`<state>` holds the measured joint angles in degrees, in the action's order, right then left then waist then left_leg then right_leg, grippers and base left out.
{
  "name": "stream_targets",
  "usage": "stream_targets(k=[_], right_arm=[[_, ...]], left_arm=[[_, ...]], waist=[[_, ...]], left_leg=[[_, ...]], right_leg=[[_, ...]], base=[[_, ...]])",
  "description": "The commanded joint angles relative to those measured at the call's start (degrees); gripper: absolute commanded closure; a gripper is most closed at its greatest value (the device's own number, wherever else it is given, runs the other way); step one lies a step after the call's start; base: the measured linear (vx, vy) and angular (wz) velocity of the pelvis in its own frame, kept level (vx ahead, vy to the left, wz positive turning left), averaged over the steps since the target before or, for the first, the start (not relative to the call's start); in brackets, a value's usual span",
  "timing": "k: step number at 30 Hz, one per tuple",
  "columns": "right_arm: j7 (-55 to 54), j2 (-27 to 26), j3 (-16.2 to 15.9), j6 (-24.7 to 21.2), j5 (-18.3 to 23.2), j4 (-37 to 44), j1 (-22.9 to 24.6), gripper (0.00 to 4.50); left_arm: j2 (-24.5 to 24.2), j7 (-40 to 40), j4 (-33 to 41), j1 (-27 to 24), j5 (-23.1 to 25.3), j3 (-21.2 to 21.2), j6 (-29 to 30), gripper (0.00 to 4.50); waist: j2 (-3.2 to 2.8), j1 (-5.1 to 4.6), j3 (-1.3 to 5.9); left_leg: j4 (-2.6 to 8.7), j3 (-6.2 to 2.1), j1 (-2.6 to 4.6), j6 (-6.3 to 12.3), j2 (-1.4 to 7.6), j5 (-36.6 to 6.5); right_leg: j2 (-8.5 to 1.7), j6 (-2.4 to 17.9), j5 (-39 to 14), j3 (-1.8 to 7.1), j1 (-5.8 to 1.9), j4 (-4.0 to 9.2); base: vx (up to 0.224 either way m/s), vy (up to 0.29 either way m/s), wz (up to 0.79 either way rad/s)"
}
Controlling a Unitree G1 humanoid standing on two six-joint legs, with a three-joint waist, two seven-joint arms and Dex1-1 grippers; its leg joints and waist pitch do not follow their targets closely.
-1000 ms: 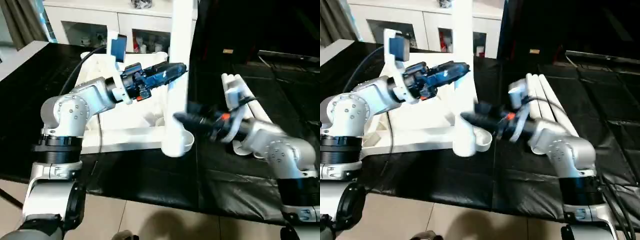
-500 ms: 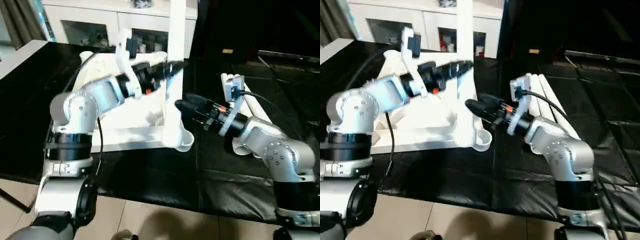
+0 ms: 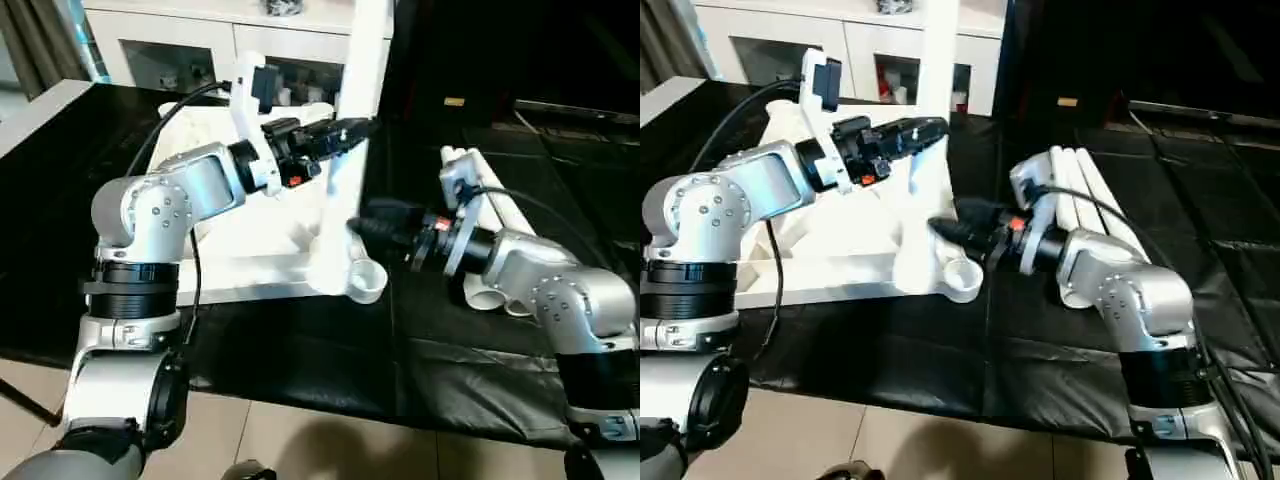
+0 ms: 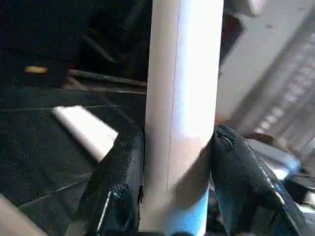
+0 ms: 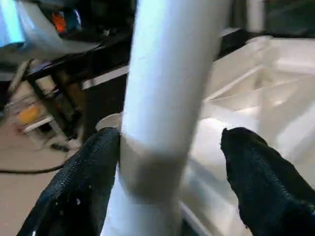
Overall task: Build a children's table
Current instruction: Pick table leg
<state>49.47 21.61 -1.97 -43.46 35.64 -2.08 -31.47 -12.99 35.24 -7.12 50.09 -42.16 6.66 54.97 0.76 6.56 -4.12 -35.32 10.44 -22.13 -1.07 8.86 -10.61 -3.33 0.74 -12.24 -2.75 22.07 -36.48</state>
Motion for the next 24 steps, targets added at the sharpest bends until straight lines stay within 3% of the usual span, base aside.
stream_targets(k=[1,2,9,24], right_arm=[[1.3,1.0,-0.1,-1.2,0.8,-0.4,-0.8,1.01],[3.7,1.3,-0.4,-2.6,2.5,-0.5,-1.0,1.01],[8.6,2.6,-2.7,-4.3,3.4,0.2,-0.1,1.01],[11.6,3.5,-2.7,-4.7,4.0,0.5,-0.4,1.01]], left_arm=[[0.0,1.8,2.2,1.2,-1.6,-0.7,0.1,2.73],[0.2,3.3,3.4,0.8,-2.5,-0.8,0.1,2.73],[-0.4,7.7,5.9,-0.4,-3.8,-2.4,0.0,2.73],[-1.5,10.6,6.7,-1.0,-3.8,-4.1,0.2,2.73]], waist=[[0.37,0.09,4.51],[0.35,0.13,4.49],[0.43,0.19,4.40],[0.29,0.20,4.45]], left_leg=[[3.86,-1.67,1.16,0.61,4.18,-4.3],[3.85,-1.64,1.20,0.84,4.15,-4.2],[3.86,-1.66,1.10,0.95,4.17,-4.4],[3.88,-1.70,1.15,0.12,4.17,-4.8]], right_leg=[[-5.64,13.7,-5.0,2.89,-2.76,4.02],[-5.54,14.1,-3.9,2.87,-2.76,3.95],[-5.62,13.8,-5.0,2.89,-2.82,4.10],[-5.63,13.8,-5.2,2.93,-2.83,4.11]], base=[[0.000,0.000,0.00],[0.000,0.000,0.00],[0.000,0.000,0.00],[0.000,0.000,0.00]])
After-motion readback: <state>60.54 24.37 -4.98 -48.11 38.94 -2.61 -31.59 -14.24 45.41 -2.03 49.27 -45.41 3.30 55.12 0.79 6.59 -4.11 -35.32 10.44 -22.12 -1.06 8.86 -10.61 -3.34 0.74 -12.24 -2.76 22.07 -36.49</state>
